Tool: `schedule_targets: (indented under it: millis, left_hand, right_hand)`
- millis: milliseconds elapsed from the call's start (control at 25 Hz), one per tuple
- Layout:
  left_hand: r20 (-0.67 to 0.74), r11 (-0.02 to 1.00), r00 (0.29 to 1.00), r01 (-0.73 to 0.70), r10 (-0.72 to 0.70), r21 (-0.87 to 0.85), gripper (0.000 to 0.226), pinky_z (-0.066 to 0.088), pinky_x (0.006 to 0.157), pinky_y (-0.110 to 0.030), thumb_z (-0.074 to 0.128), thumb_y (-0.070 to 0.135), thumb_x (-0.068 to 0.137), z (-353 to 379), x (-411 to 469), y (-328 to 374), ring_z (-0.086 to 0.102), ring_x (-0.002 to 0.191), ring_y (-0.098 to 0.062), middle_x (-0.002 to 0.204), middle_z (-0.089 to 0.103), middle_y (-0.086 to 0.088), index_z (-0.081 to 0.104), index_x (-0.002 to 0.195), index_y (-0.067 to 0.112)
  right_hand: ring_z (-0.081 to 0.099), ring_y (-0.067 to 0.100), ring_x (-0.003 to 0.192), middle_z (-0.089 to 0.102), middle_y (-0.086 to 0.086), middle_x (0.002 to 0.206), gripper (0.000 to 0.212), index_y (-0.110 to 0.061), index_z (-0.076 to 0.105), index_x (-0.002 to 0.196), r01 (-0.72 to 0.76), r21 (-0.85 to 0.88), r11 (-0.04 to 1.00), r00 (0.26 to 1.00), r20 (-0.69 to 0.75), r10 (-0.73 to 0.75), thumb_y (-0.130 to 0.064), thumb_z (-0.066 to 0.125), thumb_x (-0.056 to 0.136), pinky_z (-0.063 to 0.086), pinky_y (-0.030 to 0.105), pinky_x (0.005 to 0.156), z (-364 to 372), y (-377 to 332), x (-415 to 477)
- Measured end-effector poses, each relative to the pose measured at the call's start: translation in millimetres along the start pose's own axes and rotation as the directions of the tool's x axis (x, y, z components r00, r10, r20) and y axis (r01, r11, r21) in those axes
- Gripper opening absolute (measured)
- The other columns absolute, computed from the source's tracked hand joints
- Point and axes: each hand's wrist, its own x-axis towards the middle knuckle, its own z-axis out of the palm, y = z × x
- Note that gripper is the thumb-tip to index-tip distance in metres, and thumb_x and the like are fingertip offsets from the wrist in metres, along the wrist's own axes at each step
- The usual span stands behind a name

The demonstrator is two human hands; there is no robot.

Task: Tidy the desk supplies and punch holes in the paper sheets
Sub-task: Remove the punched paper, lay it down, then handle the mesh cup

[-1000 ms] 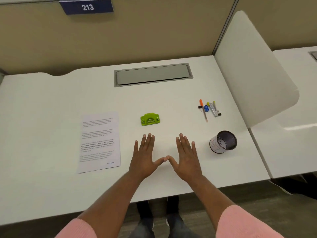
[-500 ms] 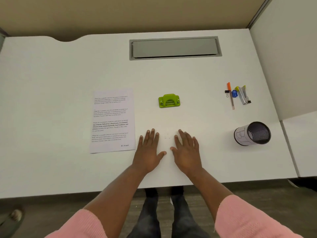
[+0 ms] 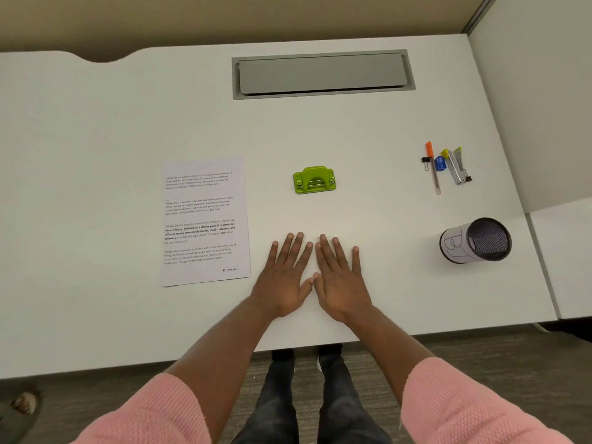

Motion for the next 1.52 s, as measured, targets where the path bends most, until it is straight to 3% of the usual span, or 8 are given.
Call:
schedule_targets:
  millis: [160, 360, 640, 760, 960, 1240, 1400, 1520]
  left_hand:
    - [-0.017, 0.997, 0.997, 0.078, -0.078, -0.016, 0.073, 0.002, 0.124, -0.052, 0.027, 0.048, 0.102, -2.8, -0.6, -2.1, -0.014, 0.154, -0.024, 0.167, -0.011, -0.008, -0.004, 0.159, 0.014]
    - [-0.011, 0.989, 0.991, 0.131, -0.132, -0.063, 0.071, -0.004, 0.125, -0.048, 0.026, 0.044, 0.103, -5.6, -0.1, -2.5, -0.016, 0.153, -0.021, 0.167, -0.012, -0.006, -0.003, 0.159, 0.012]
    - [-0.008, 0.986, 0.992, 0.125, -0.127, -0.106, 0.067, -0.006, 0.125, -0.044, 0.026, 0.037, 0.103, -8.6, -0.6, -4.1, -0.018, 0.153, -0.017, 0.167, -0.013, -0.003, -0.002, 0.159, 0.013]
    - [0.0, 0.983, 0.99, 0.142, -0.143, -0.116, 0.067, -0.008, 0.125, -0.043, 0.028, 0.035, 0.104, -10.4, 0.0, -1.5, -0.019, 0.152, -0.017, 0.167, -0.013, -0.002, -0.002, 0.159, 0.014]
    - [0.022, 0.977, 0.988, 0.155, -0.154, -0.143, 0.066, -0.005, 0.125, -0.041, 0.03, 0.032, 0.104, -16.5, 1.0, 0.1, -0.018, 0.152, -0.016, 0.166, -0.013, -0.001, -0.002, 0.159, 0.014]
    - [0.019, 0.975, 0.984, 0.175, -0.174, -0.133, 0.07, -0.006, 0.125, -0.039, 0.031, 0.032, 0.102, -12.4, 1.6, 6.8, -0.021, 0.152, -0.017, 0.166, -0.016, -0.004, -0.004, 0.159, 0.012]
    - [0.001, 0.976, 0.983, 0.183, -0.184, -0.117, 0.068, -0.007, 0.125, -0.037, 0.029, 0.037, 0.104, -10.3, 2.8, 6.8, -0.02, 0.152, -0.016, 0.166, -0.014, -0.003, -0.003, 0.159, 0.013]
    - [-0.016, 0.974, 0.98, 0.197, -0.2, -0.11, 0.069, -0.008, 0.124, -0.037, 0.026, 0.043, 0.104, -8.3, 3.8, 8.1, -0.02, 0.152, -0.016, 0.167, -0.014, -0.003, -0.003, 0.159, 0.013]
  right_hand:
    - [-0.002, 0.018, 0.156, 0.001, 0.004, 0.169, 0.062, -0.012, 0.007, 0.16, -0.085, 0.134, 0.987, 0.993, -0.066, 0.095, -0.031, 0.03, 0.106, 0.001, 0.047, 0.126, -10.5, 8.4, 9.2]
    - [0.036, 0.027, 0.146, 0.043, 0.013, 0.155, 0.047, -0.006, 0.044, 0.149, -0.009, 0.215, 0.977, 0.984, -0.175, 0.047, -0.019, 0.047, 0.104, 0.023, 0.039, 0.123, -17.8, 4.8, 20.4]
    - [0.066, 0.028, 0.113, 0.069, 0.011, 0.123, 0.043, -0.006, 0.071, 0.12, 0.073, 0.173, 0.982, 0.982, -0.187, -0.04, 0.004, 0.073, 0.079, 0.059, 0.036, 0.081, -19.1, -11.4, 26.5]
    - [0.067, 0.027, 0.098, 0.071, 0.007, 0.108, 0.036, -0.007, 0.074, 0.108, 0.049, 0.157, 0.986, 0.995, -0.094, -0.035, 0.005, 0.064, 0.075, 0.059, 0.038, 0.068, -25.4, -12.2, 29.7]
    - [0.062, 0.024, 0.097, 0.066, 0.004, 0.108, 0.033, -0.012, 0.07, 0.11, 0.004, 0.069, 0.998, 0.998, 0.061, -0.009, -0.004, 0.052, 0.084, 0.053, 0.04, 0.077, -34.8, -15.2, 37.3]
    - [0.059, 0.027, 0.095, 0.062, 0.01, 0.106, 0.026, -0.009, 0.065, 0.109, -0.011, 0.062, 0.998, 0.998, 0.06, 0.007, -0.003, 0.052, 0.088, 0.045, 0.035, 0.07, -36.3, -20.1, 39.5]
    - [0.061, 0.027, 0.095, 0.065, 0.01, 0.106, 0.023, -0.008, 0.067, 0.109, -0.086, 0.196, 0.977, 0.996, 0.035, 0.08, -0.008, 0.054, 0.09, 0.049, 0.036, 0.075, -38.3, -9.6, 41.4]
    - [0.065, 0.017, 0.088, 0.07, -0.001, 0.099, 0.02, -0.014, 0.072, 0.099, -0.289, 0.491, 0.822, 0.948, 0.026, 0.318, -0.009, 0.058, 0.087, 0.051, 0.029, 0.078, -40.4, -0.3, 36.5]
